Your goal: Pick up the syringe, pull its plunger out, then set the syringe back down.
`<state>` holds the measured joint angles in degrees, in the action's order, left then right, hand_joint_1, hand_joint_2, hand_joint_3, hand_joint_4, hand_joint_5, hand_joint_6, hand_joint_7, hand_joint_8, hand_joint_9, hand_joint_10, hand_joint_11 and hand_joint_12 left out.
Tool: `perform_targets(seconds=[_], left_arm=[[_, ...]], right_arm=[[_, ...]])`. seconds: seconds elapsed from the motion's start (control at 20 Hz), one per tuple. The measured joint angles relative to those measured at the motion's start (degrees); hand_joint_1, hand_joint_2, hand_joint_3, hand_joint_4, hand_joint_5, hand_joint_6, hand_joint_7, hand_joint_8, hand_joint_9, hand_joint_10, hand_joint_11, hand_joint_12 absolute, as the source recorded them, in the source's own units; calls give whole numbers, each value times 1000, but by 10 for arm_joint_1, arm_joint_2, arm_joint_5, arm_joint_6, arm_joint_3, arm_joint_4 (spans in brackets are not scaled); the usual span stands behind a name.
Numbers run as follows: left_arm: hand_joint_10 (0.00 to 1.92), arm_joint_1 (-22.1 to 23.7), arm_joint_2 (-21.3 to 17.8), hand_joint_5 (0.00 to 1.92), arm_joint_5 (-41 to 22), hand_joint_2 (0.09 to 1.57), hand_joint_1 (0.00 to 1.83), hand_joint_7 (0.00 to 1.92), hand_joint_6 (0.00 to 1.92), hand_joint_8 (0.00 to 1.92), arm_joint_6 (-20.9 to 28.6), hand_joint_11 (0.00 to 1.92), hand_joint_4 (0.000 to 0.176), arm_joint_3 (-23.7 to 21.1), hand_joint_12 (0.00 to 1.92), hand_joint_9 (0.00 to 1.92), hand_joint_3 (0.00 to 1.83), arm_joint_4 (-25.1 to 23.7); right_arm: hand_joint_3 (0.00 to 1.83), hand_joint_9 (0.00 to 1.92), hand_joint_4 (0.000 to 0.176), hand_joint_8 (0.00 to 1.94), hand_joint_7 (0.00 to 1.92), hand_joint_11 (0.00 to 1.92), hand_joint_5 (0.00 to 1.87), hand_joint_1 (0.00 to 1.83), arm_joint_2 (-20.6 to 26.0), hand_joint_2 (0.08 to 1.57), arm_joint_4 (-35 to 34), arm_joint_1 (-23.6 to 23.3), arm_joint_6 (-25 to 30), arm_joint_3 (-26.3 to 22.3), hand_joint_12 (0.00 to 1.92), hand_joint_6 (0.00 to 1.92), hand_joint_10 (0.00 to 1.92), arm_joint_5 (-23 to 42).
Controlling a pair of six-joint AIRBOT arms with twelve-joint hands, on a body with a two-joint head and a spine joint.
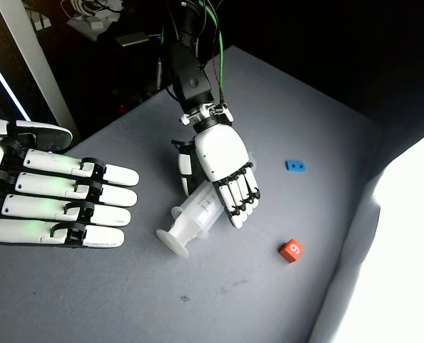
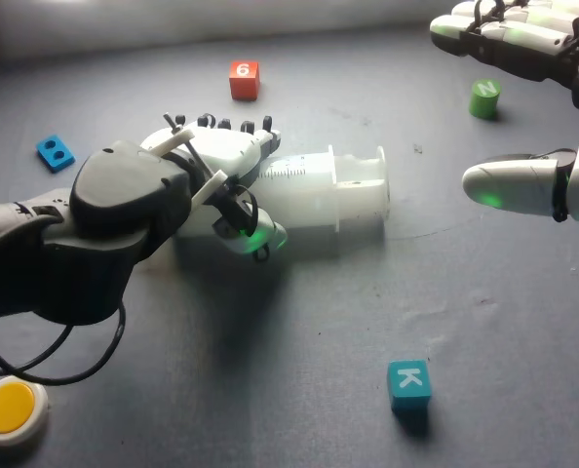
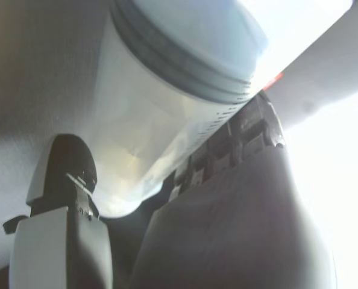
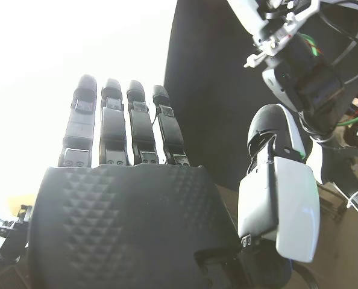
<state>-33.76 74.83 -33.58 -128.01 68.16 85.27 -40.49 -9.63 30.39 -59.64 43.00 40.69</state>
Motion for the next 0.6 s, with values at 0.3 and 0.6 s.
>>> perform_targets(seconds=[0.3, 0.6], left_arm=[[1109, -3, -1, 747, -4, 1196, 1318, 898, 1134, 1227, 6, 515, 0, -3, 1153, 816, 0, -17], [1213, -5, -2, 873, -3, 1146, 1338, 935, 1036, 1141, 17, 552, 0, -3, 1205, 830, 3, -4]], right_arm=[[3, 84, 0, 3, 102, 0, 116, 158, 0, 1105, 0, 0, 0, 0, 212, 2, 1, -1], [0, 119, 0, 3, 130, 0, 141, 155, 0, 1107, 0, 0, 1, -1, 314, 2, 4, -1]])
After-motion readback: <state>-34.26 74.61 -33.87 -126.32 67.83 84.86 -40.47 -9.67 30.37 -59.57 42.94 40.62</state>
